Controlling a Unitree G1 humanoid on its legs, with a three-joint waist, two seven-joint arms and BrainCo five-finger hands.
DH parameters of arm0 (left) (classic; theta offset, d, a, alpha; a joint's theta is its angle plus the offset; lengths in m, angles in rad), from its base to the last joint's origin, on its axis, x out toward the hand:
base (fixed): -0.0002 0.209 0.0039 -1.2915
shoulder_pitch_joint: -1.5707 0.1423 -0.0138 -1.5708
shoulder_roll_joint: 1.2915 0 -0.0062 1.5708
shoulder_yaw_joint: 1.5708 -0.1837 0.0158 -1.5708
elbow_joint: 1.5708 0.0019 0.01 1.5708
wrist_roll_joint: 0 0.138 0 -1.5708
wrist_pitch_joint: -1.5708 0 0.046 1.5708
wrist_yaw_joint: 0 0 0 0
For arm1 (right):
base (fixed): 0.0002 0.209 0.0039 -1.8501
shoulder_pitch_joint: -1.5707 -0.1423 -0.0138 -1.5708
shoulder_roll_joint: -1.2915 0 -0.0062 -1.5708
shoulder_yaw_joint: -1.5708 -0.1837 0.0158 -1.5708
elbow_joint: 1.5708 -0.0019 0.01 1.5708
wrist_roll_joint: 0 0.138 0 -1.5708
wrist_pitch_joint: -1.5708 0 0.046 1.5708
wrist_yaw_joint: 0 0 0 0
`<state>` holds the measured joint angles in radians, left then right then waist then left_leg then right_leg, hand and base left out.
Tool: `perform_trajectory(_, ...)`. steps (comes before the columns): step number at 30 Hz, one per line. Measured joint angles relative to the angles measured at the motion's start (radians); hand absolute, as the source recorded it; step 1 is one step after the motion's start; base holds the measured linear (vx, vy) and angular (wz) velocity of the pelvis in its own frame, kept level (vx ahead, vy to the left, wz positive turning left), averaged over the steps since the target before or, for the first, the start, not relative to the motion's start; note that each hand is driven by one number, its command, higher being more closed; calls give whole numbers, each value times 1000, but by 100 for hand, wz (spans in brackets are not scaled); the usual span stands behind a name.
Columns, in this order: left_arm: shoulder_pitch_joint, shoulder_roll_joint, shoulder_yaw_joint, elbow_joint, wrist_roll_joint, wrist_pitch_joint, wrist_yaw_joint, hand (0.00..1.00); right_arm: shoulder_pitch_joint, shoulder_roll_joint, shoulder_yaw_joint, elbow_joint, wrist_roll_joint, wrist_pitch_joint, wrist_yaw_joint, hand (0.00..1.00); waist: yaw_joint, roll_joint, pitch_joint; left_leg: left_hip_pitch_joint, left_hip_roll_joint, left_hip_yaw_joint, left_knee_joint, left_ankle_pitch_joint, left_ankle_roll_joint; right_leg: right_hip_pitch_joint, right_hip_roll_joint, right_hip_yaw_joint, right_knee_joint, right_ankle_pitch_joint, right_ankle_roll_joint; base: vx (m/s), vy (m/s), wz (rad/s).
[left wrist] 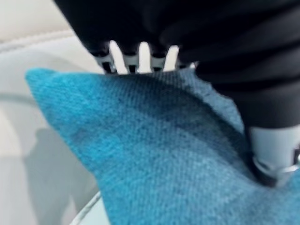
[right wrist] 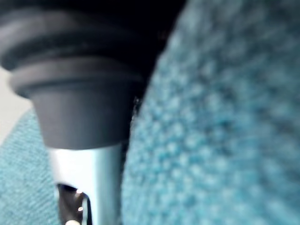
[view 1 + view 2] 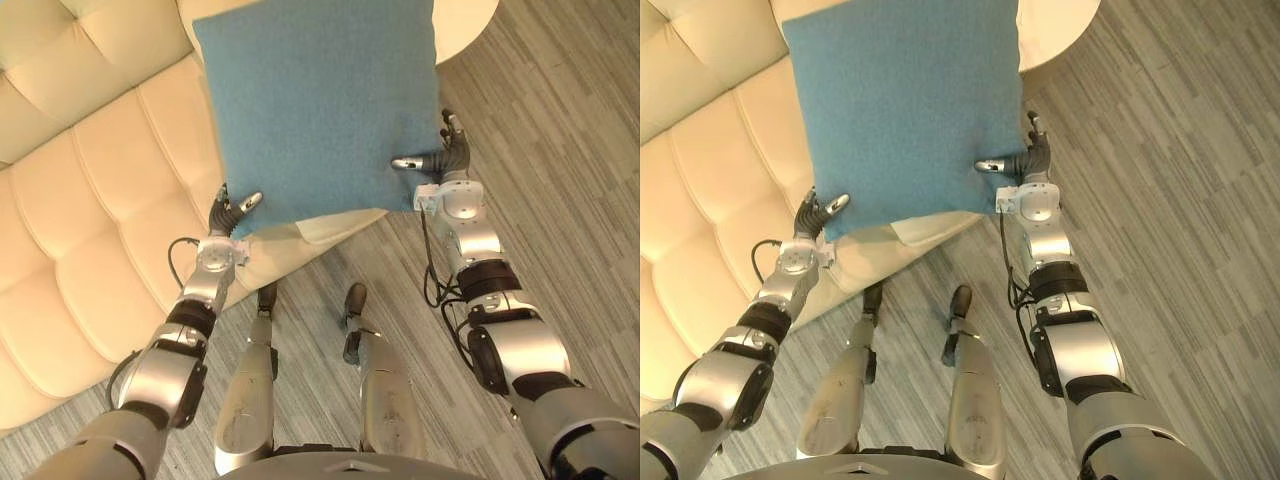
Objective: Pick up cushions and gather them together orderly.
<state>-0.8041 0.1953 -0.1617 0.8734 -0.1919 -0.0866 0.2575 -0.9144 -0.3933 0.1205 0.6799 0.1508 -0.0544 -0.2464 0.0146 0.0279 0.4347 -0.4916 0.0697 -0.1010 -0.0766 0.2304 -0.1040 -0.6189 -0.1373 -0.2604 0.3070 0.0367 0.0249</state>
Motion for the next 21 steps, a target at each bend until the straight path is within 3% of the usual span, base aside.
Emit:
perform_trajectory(6,-3,25,-8,-91,0,0,5,100,22,-23,41,-81,0,-10,7,100,0,0,0,1,27,84,0,-5,5,-1,-2,-15,28,-19,-10,-3,-51,6)
perform_trajectory(14,1,70,-45,-202,-2,-2,19,100,117,-1,41,-126,45,-46,9,100,12,-1,0,46,19,72,0,16,3,25,-12,-25,91,-67,-12,13,-64,9)
perform_trajectory(18,111,124,-58,-364,2,-10,11,100,290,50,41,-226,48,-51,30,100,14,-1,-3,112,21,72,0,5,4,106,-3,-29,61,-71,-9,52,-62,1)
perform_trajectory(21,263,115,-57,-507,2,-10,-4,100,434,91,33,-331,50,-50,50,100,9,-3,-11,164,25,71,0,-18,11,186,14,-28,3,-74,6,63,-35,3)
